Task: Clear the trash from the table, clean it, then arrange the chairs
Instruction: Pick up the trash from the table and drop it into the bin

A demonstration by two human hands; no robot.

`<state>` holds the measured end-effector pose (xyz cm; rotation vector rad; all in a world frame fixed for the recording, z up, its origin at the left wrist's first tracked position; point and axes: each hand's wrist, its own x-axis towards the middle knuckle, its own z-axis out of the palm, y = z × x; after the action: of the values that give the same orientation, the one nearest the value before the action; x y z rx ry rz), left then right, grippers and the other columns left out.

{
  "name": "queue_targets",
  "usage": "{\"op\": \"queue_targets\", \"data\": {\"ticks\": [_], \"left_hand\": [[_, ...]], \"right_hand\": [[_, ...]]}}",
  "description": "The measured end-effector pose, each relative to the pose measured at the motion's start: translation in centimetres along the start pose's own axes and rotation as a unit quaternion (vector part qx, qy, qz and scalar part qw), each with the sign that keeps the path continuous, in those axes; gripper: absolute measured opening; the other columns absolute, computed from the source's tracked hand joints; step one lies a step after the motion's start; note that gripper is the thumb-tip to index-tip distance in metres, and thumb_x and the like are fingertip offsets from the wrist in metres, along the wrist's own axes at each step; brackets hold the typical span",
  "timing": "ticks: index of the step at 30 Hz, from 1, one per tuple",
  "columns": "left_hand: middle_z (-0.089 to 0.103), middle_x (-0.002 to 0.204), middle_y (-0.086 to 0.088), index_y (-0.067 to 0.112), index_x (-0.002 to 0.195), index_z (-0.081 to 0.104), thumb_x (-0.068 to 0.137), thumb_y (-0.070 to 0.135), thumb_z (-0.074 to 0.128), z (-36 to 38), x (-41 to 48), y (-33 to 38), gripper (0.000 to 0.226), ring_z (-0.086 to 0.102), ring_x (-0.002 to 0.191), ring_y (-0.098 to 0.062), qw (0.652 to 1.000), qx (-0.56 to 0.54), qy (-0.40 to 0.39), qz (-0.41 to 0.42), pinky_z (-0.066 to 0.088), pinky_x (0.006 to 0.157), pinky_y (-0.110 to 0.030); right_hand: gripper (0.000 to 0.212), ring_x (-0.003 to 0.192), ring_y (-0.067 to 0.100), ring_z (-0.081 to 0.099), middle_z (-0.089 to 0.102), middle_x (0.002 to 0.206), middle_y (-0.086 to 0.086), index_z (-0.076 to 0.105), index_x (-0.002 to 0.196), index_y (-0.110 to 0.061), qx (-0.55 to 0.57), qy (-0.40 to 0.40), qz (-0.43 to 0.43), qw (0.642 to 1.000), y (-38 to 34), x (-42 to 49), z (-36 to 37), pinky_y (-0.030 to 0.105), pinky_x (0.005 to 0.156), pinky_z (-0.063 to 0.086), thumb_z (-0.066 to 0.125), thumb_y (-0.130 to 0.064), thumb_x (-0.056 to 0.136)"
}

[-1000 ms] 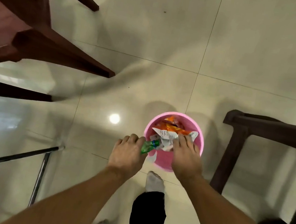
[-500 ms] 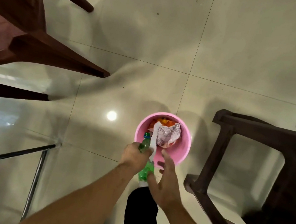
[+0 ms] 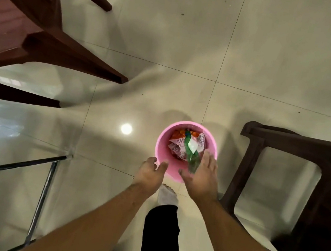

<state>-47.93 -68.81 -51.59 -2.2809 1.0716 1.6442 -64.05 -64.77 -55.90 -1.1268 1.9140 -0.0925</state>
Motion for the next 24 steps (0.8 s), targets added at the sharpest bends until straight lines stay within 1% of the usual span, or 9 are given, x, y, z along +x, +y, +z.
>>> {"op": "queue_targets", "data": {"ticks": [2, 5, 8, 11, 13, 16, 19, 21, 24], "left_hand": [[0.05, 0.145, -0.014, 0.009, 0.148, 0.043, 0.101, 0.053, 0.047, -1.4, -1.3, -1.2, 0.065, 0.052, 0.13, -0.031, 0.998, 0.065, 0.017, 0.019, 0.044, 0.11, -0.047], [0.042, 0.152, -0.012, 0.01, 0.151, 0.037, 0.103, 0.051, 0.042, -3.1, -4.0, -2.6, 0.064, 0.041, 0.139, -0.03, 0.978, 0.198, 0.027, 0.065, 0.037, 0.114, -0.046], [0.034, 0.158, -0.007, 0.013, 0.152, 0.033, 0.104, 0.051, 0.036, -5.4, -8.5, -3.1, 0.061, 0.033, 0.144, -0.027, 0.942, 0.308, 0.031, 0.129, 0.031, 0.116, -0.044], [0.021, 0.167, -0.01, 0.014, 0.156, 0.026, 0.104, 0.052, 0.031, -7.4, -12.2, -3.3, 0.065, 0.017, 0.153, -0.027, 0.913, 0.365, 0.036, 0.175, 0.018, 0.124, -0.046], [0.012, 0.17, -0.009, 0.014, 0.159, 0.02, 0.105, 0.052, 0.029, -9.5, -15.7, -3.5, 0.067, 0.007, 0.156, -0.027, 0.895, 0.393, 0.047, 0.205, 0.01, 0.127, -0.047], [0.006, 0.171, -0.009, 0.013, 0.16, 0.017, 0.105, 0.051, 0.027, -12.0, -19.9, -3.8, 0.068, 0.0, 0.157, -0.026, 0.869, 0.418, 0.074, 0.253, 0.005, 0.127, -0.048], [0.006, 0.17, -0.011, 0.012, 0.16, 0.017, 0.105, 0.05, 0.028, -15.1, -25.0, -5.7, 0.068, -0.001, 0.157, -0.026, 0.86, 0.415, 0.11, 0.277, 0.002, 0.127, -0.049], [0.004, 0.17, -0.011, 0.013, 0.161, 0.016, 0.105, 0.049, 0.028, -17.2, -28.3, -7.6, 0.067, -0.003, 0.158, -0.026, 0.855, 0.41, 0.134, 0.287, 0.001, 0.127, -0.05], [0.003, 0.17, -0.012, 0.012, 0.16, 0.016, 0.105, 0.048, 0.027, -21.1, -33.3, -11.2, 0.066, -0.004, 0.157, -0.027, 0.849, 0.4, 0.166, 0.301, 0.001, 0.127, -0.05]], "right_hand": [[0.103, 0.152, 0.031, 0.011, 0.013, 0.165, 0.014, 0.004, 0.158, -0.011, -0.052, 0.019, 0.002, 0.998, -0.3, -0.4, -1.0, 0.047, 0.124, 0.018, 0.063, -0.058, 0.087], [0.091, 0.154, 0.027, 0.007, 0.011, 0.166, 0.012, 0.006, 0.159, -0.009, -0.122, 0.023, -0.045, 0.991, -1.6, -2.9, -2.5, 0.038, 0.124, 0.006, 0.054, -0.053, 0.095], [0.083, 0.154, 0.028, 0.007, 0.01, 0.166, 0.013, 0.006, 0.159, -0.009, -0.165, 0.02, -0.076, 0.983, -4.1, -7.2, -4.3, 0.041, 0.125, 0.009, 0.047, -0.049, 0.099], [0.079, 0.154, 0.029, 0.006, 0.006, 0.167, 0.012, 0.003, 0.159, -0.012, -0.184, 0.007, -0.077, 0.98, -6.9, -10.9, -5.6, 0.044, 0.125, 0.009, 0.04, -0.049, 0.101], [0.077, 0.154, 0.029, 0.004, 0.004, 0.167, 0.012, 0.003, 0.16, -0.012, -0.2, 0.01, -0.094, 0.975, -9.3, -14.4, -6.2, 0.044, 0.125, 0.006, 0.036, -0.049, 0.101], [0.074, 0.154, 0.029, 0.0, 0.002, 0.167, 0.014, 0.005, 0.16, -0.01, -0.216, 0.025, -0.124, 0.968, -12.5, -18.8, -6.6, 0.045, 0.125, 0.004, 0.035, -0.046, 0.102], [0.072, 0.154, 0.028, -0.008, -0.002, 0.167, 0.015, 0.004, 0.159, -0.01, -0.247, 0.041, -0.17, 0.953, -16.7, -24.5, -6.7, 0.044, 0.125, -0.004, 0.033, -0.044, 0.103], [0.069, 0.154, 0.028, -0.009, -0.004, 0.167, 0.013, 0.003, 0.159, -0.012, -0.263, 0.054, -0.205, 0.941, -19.3, -28.5, -6.4, 0.043, 0.123, -0.01, 0.03, -0.043, 0.104], [0.067, 0.154, 0.028, -0.006, -0.006, 0.167, 0.013, 0.005, 0.16, -0.013, -0.28, 0.08, -0.238, 0.927, -23.2, -34.7, -4.8, 0.044, 0.125, -0.003, 0.028, -0.044, 0.104]]}}
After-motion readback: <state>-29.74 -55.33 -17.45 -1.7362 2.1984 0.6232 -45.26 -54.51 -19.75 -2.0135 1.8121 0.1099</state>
